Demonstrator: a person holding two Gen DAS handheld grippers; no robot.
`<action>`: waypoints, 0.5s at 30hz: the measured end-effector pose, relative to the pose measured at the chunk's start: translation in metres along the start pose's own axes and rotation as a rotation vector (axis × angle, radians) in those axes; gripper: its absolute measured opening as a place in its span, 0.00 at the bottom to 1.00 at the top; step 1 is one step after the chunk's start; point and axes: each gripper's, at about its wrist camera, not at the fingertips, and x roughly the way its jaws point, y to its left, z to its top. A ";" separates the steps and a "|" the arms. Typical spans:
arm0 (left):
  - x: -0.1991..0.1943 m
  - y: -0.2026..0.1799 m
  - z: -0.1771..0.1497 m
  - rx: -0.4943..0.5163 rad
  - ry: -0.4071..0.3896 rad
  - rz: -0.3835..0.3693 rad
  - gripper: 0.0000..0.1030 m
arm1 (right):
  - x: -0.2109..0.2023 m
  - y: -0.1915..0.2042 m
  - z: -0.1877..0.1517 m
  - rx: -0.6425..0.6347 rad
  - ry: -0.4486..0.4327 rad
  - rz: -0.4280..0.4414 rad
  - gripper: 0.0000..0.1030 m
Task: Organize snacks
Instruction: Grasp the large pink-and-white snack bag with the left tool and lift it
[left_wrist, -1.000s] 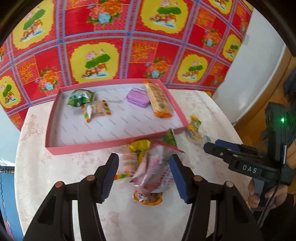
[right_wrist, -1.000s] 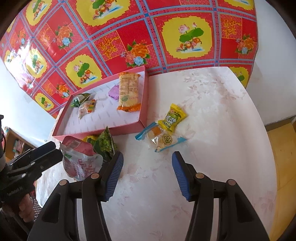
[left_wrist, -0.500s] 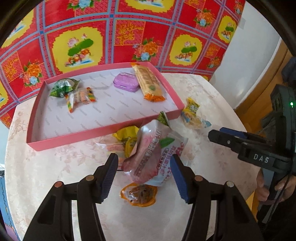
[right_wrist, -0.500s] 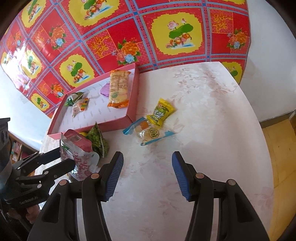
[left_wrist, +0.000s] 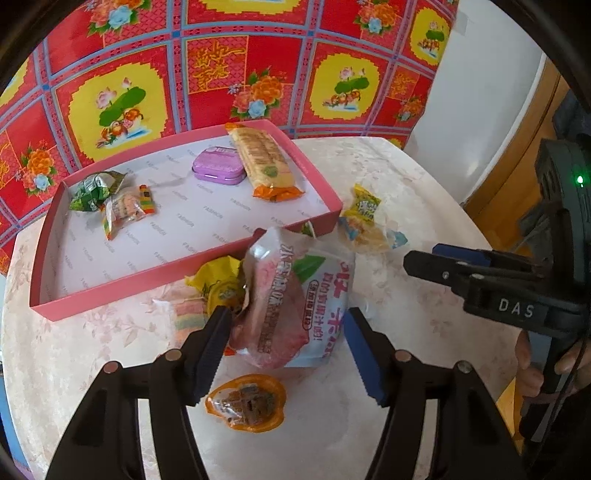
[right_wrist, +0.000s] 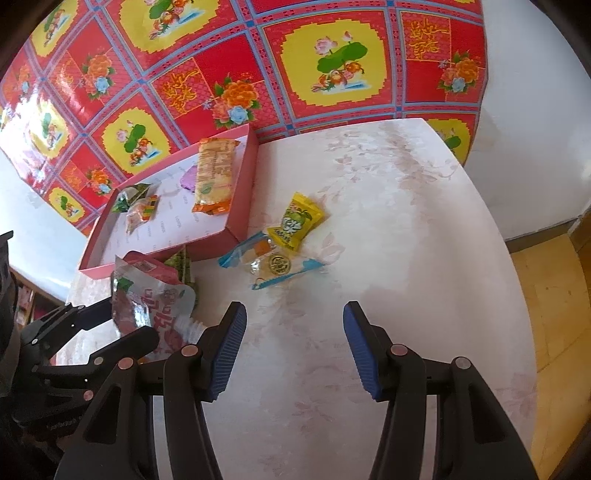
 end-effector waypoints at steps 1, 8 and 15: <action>0.001 -0.001 0.001 0.000 -0.001 0.000 0.65 | 0.000 0.000 0.000 0.000 -0.002 -0.003 0.54; 0.010 -0.006 0.004 -0.006 -0.012 -0.001 0.66 | 0.004 -0.006 -0.001 0.008 0.000 -0.013 0.54; 0.022 -0.013 0.007 0.014 -0.009 0.030 0.65 | 0.006 -0.008 -0.001 0.009 -0.007 -0.021 0.54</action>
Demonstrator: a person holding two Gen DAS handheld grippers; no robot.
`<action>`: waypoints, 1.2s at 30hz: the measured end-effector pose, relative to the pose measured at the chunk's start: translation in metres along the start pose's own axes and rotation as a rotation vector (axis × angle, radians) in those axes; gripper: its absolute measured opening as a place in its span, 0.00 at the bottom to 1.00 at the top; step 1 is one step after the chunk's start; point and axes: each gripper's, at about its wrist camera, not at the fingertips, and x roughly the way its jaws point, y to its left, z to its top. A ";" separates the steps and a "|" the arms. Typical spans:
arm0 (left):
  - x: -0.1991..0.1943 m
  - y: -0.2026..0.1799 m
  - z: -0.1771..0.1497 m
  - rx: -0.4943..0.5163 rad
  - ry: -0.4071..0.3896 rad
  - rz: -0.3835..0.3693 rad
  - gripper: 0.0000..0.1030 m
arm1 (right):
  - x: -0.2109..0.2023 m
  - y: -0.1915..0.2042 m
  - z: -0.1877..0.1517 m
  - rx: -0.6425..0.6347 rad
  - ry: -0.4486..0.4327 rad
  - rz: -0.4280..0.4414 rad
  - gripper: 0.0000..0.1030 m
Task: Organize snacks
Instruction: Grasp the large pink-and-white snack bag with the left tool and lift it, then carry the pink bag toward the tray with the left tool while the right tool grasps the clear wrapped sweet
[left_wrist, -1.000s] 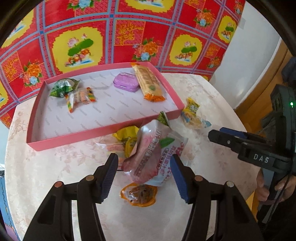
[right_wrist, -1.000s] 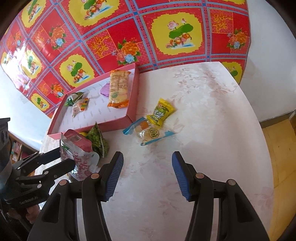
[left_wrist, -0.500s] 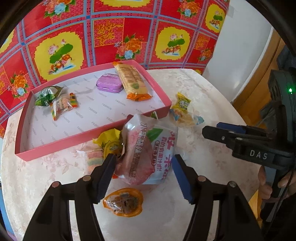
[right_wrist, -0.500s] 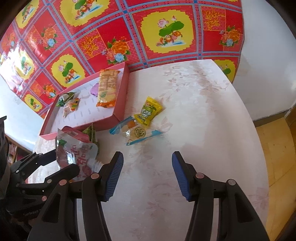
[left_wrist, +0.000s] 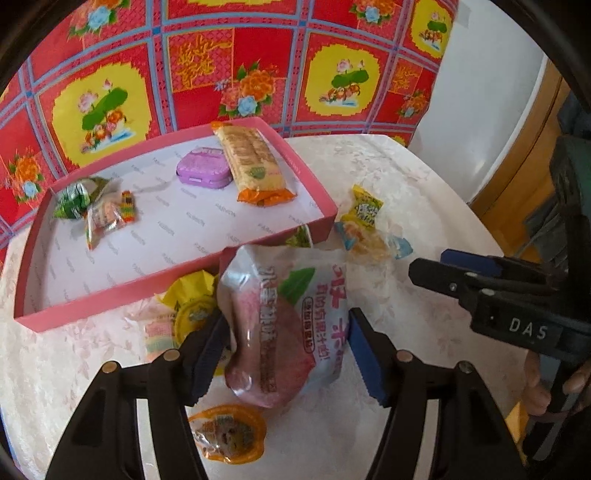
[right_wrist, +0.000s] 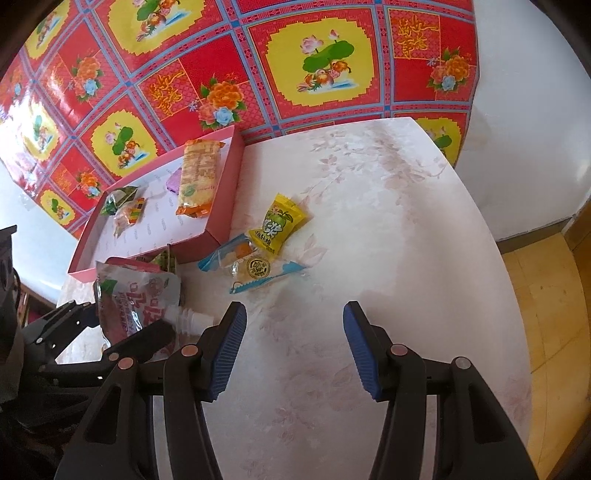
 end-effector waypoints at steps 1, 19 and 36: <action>0.000 -0.001 0.000 0.005 -0.004 0.004 0.60 | 0.001 0.000 0.000 0.002 0.001 0.002 0.54; -0.037 0.029 0.002 -0.072 -0.099 0.111 0.57 | 0.015 0.029 0.025 -0.049 -0.013 0.042 0.54; -0.047 0.052 0.002 -0.133 -0.107 0.153 0.57 | 0.031 0.038 0.027 -0.078 -0.007 -0.032 0.55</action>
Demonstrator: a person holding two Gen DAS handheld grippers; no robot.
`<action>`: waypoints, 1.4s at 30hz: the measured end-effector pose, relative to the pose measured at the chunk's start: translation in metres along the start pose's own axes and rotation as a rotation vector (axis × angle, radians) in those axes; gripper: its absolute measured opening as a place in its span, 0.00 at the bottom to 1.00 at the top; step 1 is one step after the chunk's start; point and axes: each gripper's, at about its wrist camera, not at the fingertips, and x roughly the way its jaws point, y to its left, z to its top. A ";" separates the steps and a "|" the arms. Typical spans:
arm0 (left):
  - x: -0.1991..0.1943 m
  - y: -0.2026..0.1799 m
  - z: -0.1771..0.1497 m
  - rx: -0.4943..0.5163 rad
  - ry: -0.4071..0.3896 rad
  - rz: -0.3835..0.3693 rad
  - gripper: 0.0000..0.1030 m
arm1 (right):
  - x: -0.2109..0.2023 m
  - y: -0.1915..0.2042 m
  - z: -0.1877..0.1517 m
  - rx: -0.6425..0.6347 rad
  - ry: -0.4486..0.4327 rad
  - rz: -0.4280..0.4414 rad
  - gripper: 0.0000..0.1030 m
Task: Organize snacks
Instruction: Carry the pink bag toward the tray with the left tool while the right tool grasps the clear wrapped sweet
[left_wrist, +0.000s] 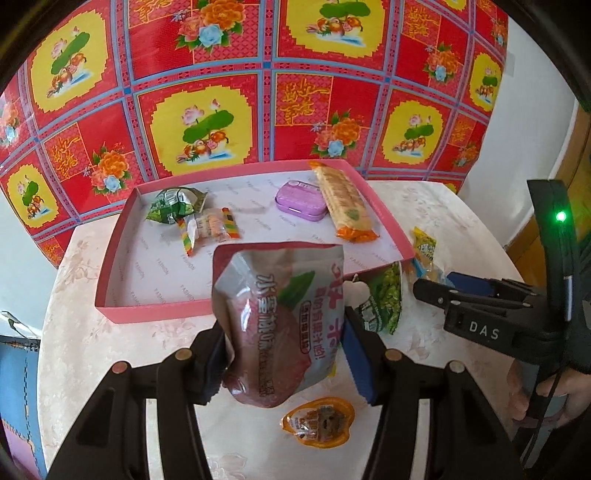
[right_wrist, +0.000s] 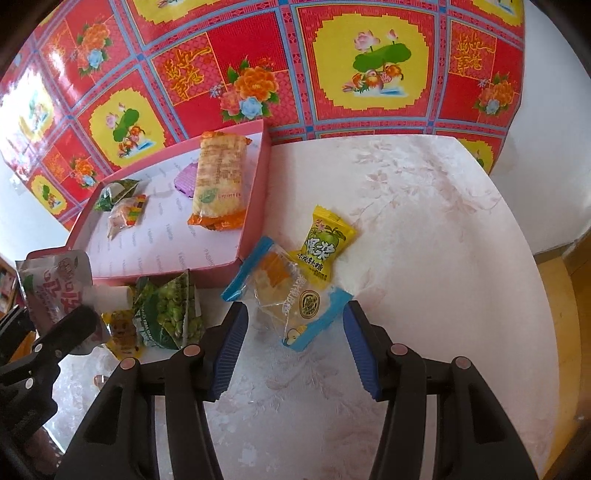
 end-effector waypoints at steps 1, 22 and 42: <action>0.000 0.001 0.000 -0.002 0.001 0.001 0.57 | 0.000 0.001 0.000 -0.008 -0.004 -0.006 0.55; -0.002 0.022 -0.006 -0.061 -0.004 0.031 0.57 | 0.001 0.008 0.000 -0.017 -0.056 -0.022 0.72; -0.014 0.022 -0.005 -0.069 -0.031 0.036 0.57 | -0.013 0.009 -0.006 -0.056 -0.100 -0.012 0.25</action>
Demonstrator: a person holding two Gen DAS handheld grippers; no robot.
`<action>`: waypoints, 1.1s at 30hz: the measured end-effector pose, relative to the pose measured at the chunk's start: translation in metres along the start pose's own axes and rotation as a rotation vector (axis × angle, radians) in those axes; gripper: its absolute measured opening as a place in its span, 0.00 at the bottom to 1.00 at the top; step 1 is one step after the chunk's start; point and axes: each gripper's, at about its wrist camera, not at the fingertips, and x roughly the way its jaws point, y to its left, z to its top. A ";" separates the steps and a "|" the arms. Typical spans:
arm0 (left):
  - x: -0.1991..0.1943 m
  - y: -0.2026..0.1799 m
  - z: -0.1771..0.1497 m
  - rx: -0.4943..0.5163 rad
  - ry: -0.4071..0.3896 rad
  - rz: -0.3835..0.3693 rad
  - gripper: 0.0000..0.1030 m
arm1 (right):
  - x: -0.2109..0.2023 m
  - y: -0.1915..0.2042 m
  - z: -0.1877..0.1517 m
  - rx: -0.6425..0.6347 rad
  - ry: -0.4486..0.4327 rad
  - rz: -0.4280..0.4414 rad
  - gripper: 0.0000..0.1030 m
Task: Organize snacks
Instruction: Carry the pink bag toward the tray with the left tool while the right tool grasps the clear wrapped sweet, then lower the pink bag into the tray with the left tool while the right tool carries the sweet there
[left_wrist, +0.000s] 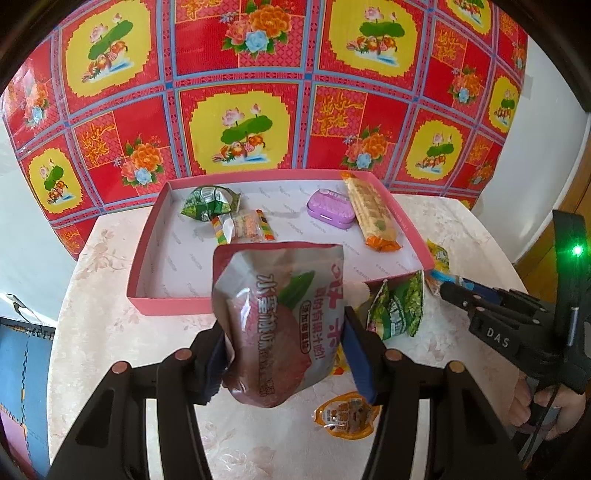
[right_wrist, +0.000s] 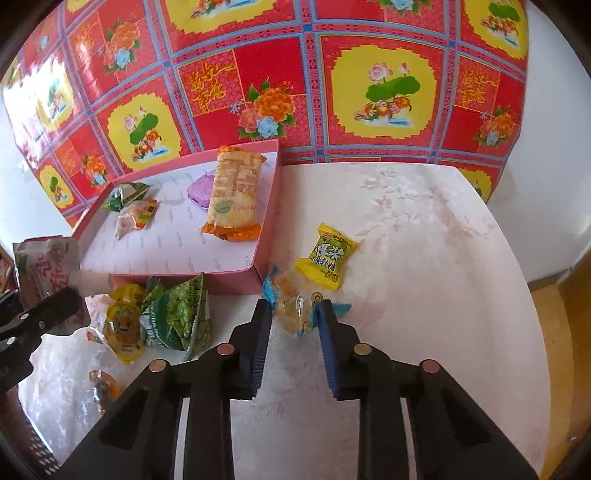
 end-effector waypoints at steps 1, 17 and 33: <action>-0.001 0.001 0.000 -0.003 -0.004 0.002 0.57 | -0.003 0.000 0.000 0.001 -0.005 0.003 0.25; -0.017 0.018 0.006 -0.013 -0.059 0.050 0.57 | -0.042 0.022 0.013 -0.025 -0.083 0.057 0.25; 0.000 0.041 0.026 -0.041 -0.060 0.104 0.57 | -0.027 0.061 0.037 -0.069 -0.086 0.117 0.25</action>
